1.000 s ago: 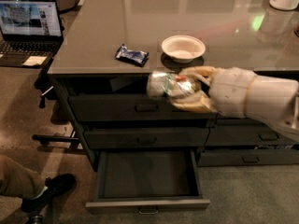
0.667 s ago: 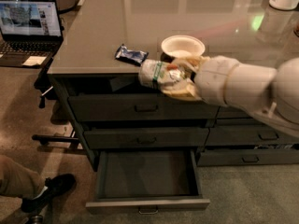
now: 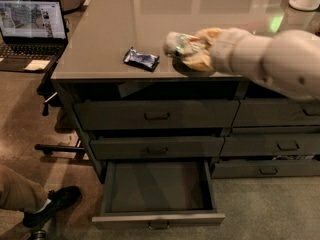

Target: Pick 7up can from bottom drawer and place on counter

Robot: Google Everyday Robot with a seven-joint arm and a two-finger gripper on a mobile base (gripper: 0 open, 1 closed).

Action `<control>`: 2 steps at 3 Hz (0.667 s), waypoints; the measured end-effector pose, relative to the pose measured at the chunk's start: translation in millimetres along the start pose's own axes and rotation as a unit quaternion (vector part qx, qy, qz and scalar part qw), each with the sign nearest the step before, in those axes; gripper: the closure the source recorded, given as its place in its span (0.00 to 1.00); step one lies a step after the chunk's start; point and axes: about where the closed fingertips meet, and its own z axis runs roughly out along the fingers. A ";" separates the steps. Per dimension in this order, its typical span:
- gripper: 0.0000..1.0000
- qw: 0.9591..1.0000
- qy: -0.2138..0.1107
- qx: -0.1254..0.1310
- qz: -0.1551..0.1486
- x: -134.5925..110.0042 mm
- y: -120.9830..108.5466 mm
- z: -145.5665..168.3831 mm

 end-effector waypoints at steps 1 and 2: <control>1.00 0.997 -0.057 -0.041 -0.034 -49.7 -6.0 70.3; 1.00 0.987 -0.108 -0.088 -0.076 -114.7 -2.0 120.7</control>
Offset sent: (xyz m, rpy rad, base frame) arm 0.1117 0.2321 0.0792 -0.0962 -0.0884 0.5189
